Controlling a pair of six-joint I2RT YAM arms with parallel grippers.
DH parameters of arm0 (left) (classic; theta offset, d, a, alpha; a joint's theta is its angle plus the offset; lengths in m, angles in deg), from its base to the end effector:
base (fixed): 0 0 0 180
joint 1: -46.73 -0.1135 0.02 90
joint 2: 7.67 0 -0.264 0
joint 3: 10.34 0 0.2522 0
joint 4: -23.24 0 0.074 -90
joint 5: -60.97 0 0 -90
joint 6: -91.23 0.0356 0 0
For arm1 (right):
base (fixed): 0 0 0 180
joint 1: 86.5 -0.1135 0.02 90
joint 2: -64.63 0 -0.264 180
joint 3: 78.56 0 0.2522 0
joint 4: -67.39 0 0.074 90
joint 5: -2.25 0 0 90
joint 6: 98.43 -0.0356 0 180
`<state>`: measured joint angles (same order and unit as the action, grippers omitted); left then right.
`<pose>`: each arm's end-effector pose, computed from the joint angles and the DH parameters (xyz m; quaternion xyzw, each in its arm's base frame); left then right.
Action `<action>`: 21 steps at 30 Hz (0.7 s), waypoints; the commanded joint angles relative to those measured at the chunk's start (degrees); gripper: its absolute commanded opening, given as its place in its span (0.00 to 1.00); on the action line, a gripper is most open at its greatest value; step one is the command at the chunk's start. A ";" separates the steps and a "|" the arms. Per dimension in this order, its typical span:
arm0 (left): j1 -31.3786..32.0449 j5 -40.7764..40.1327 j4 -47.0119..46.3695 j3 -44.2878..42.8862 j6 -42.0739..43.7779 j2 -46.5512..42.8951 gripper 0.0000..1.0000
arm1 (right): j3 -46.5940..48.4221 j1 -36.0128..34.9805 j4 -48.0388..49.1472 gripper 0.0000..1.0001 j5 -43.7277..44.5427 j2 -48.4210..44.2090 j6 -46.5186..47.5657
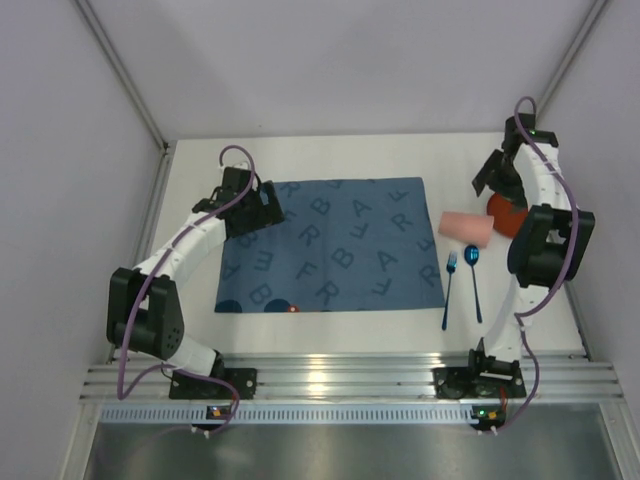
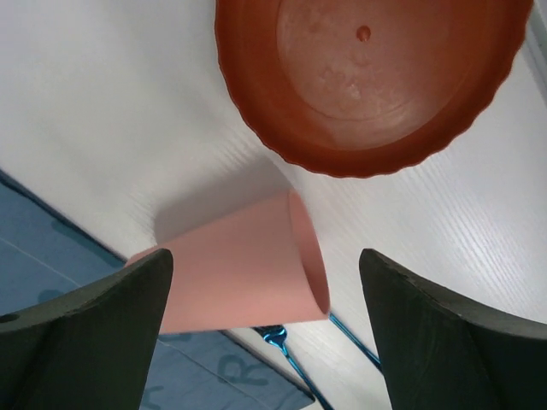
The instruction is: Set the dinner table for one person
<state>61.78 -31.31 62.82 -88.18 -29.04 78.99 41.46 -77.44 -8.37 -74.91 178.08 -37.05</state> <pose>0.3158 -0.0834 0.2564 -0.1308 0.9255 -0.1196 0.3348 0.4078 -0.0730 0.2829 0.3347 0.9185 -0.0779 0.1955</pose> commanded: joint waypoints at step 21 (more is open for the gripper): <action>-0.11 4.74 -3.06 0.27 1.08 0.98 0.97 | -26.46 4.91 11.73 0.70 -22.77 -13.94 -4.52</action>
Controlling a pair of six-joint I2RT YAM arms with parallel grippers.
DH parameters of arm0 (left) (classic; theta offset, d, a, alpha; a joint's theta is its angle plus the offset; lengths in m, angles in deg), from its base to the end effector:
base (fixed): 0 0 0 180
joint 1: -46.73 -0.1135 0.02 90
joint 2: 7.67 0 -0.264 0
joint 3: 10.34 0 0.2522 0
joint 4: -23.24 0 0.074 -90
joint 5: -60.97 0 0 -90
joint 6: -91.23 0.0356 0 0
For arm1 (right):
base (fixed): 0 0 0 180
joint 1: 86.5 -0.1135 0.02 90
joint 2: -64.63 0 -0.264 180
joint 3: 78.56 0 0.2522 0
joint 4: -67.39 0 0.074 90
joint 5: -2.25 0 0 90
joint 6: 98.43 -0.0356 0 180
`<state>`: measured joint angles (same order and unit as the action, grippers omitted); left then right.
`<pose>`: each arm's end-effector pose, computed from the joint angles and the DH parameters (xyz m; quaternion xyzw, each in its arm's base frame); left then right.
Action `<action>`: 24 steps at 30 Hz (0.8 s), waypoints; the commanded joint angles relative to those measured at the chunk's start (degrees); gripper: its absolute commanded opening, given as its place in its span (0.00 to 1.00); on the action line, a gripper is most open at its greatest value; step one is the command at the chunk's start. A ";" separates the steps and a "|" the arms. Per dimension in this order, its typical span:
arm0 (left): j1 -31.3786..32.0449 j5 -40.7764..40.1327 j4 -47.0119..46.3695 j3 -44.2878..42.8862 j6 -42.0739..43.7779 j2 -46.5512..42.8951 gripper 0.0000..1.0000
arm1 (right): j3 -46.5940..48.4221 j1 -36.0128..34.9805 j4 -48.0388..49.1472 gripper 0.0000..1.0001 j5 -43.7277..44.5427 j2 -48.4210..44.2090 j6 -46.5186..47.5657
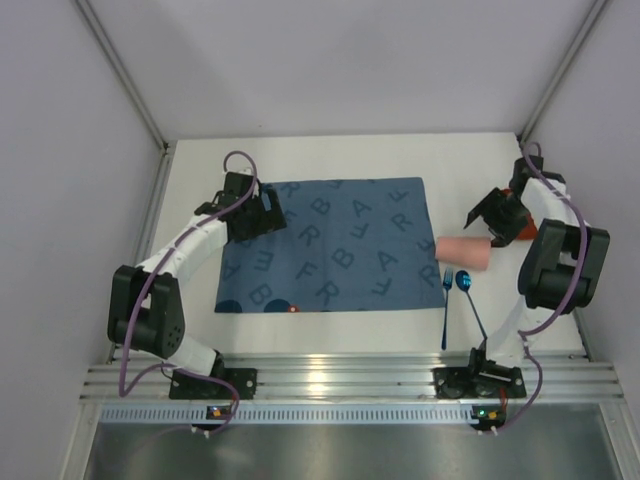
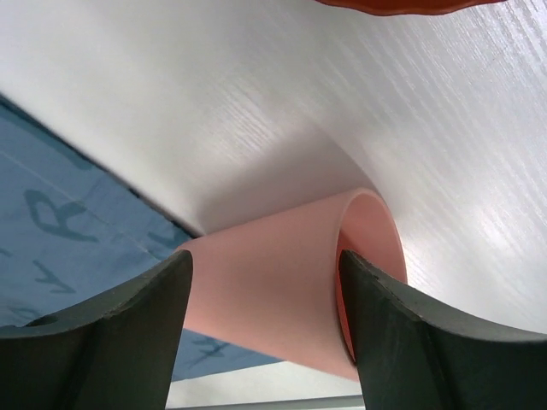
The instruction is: Set the dinner table for one person
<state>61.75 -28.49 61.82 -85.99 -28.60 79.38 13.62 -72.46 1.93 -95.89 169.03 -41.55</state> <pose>0.3130 -0.0843 0.2434 -0.1195 0.9320 -0.1346 0.3146 0.3461 -0.0813 0.2091 0.3897 0.9120 0.0873 0.0939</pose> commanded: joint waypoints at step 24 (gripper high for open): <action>0.00 0.26 1.81 2.47 -0.67 -9.52 0.96 | -15.05 0.81 12.24 0.32 -10.14 -14.31 0.52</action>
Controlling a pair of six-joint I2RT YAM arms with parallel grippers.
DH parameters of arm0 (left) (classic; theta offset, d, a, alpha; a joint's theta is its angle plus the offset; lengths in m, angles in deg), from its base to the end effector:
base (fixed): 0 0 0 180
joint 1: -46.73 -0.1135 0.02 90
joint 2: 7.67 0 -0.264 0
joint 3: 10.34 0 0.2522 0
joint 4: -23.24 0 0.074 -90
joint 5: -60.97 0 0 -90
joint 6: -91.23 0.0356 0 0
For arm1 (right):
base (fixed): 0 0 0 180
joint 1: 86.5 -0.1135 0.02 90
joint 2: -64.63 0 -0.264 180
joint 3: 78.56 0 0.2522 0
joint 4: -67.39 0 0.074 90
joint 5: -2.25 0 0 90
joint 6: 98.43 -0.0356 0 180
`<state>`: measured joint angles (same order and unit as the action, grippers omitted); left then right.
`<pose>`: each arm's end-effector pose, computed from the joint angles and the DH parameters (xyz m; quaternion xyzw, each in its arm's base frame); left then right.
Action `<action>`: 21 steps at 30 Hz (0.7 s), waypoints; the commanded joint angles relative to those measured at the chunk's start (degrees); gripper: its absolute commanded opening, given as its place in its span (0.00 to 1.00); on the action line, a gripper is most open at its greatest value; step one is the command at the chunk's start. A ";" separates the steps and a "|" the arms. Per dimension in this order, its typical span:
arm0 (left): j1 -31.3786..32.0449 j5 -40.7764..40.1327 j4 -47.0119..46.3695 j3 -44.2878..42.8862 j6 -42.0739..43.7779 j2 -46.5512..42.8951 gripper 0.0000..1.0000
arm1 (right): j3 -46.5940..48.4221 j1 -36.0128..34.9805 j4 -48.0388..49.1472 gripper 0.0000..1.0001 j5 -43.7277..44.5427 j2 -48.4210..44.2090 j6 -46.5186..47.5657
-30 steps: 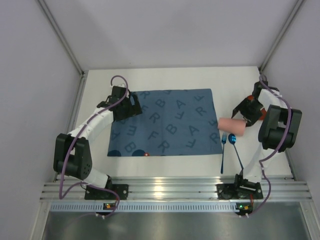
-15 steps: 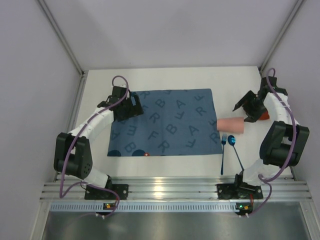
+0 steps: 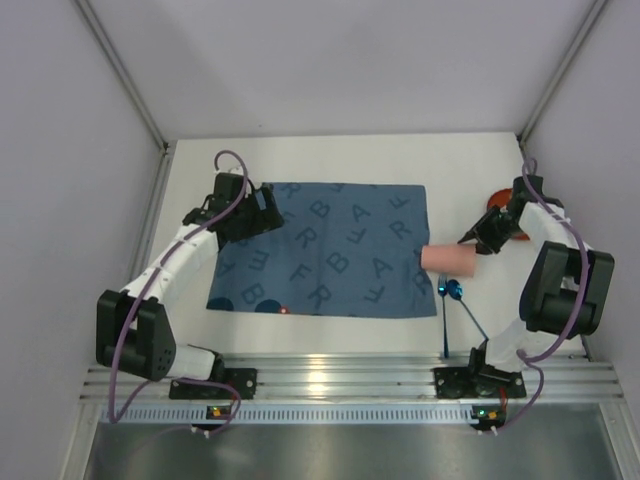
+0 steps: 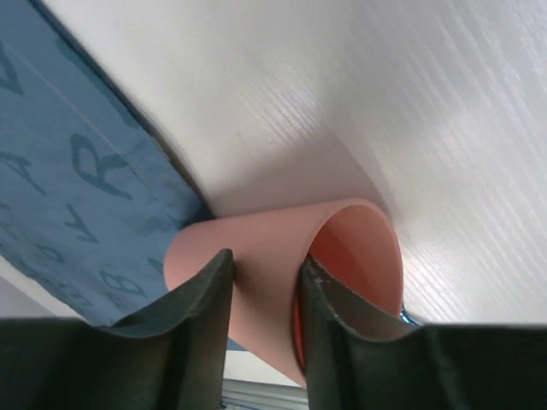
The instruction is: Set the dinner table for one person
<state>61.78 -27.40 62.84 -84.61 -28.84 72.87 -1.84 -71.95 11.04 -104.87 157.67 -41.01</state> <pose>0.2929 -0.0798 0.2677 -0.1158 0.9194 -0.1563 0.3418 0.3010 -0.0673 0.2031 0.3703 0.9050 0.1687 0.1241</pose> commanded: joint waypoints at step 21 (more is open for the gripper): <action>0.07 -1.10 0.70 2.59 -1.14 -4.42 0.96 | 53.65 -29.82 -16.12 0.00 33.96 13.03 0.40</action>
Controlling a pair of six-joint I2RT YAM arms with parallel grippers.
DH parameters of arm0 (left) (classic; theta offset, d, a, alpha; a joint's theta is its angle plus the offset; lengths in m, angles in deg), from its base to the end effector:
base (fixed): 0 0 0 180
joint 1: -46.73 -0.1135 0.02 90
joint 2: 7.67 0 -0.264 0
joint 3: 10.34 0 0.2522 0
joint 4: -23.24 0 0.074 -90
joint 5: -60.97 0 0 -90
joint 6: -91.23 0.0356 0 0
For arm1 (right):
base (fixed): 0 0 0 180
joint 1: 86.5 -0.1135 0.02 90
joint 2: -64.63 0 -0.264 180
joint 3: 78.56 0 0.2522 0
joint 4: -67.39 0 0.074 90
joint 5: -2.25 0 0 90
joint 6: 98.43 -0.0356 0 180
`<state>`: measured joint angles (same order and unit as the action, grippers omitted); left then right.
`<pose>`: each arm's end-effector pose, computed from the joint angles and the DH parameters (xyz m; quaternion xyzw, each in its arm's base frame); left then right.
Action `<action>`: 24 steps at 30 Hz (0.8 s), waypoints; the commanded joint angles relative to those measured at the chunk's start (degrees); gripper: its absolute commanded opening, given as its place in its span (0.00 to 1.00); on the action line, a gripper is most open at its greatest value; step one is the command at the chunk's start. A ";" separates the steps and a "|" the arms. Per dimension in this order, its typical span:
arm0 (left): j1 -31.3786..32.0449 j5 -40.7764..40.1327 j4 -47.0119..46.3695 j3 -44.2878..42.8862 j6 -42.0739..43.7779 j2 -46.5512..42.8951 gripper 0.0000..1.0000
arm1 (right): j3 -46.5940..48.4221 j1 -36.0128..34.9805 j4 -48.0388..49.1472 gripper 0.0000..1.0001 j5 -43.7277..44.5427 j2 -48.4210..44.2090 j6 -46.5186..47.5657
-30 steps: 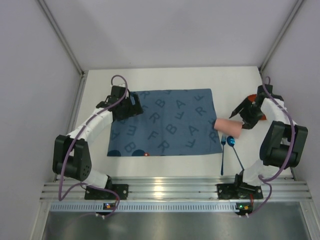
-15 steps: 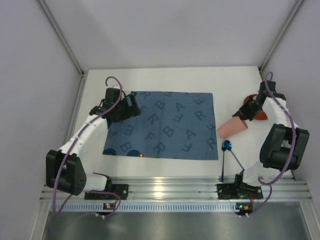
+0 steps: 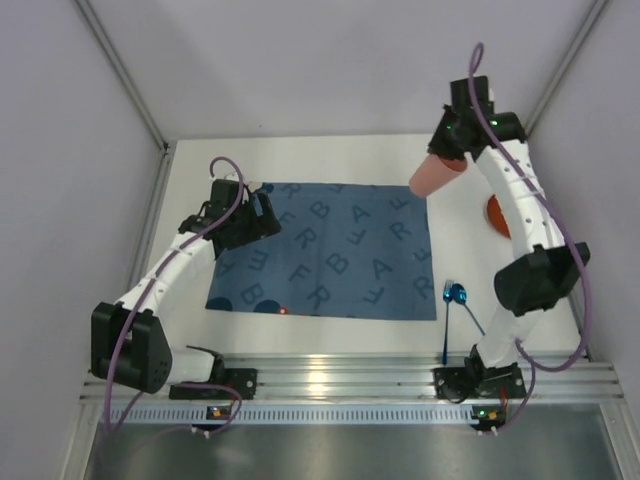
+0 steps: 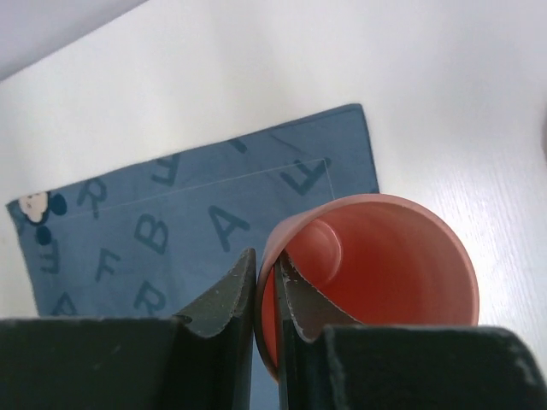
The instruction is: Set the dinner table for one person
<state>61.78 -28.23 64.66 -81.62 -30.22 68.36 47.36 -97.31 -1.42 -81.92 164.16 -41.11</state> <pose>0.2736 -0.0741 0.2697 -0.1297 0.9186 -0.1533 0.3404 0.3645 0.0659 0.4121 0.1935 0.8934 0.1060 0.3914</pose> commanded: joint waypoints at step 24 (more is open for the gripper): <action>-0.37 -2.73 -1.21 -0.66 5.07 0.52 0.97 | 10.02 -17.67 -0.15 0.00 27.75 27.13 -2.38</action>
<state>61.75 -30.17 64.64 -81.62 -26.72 68.74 59.97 -113.61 -4.48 -54.93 195.54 -41.29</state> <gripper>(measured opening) 0.971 0.110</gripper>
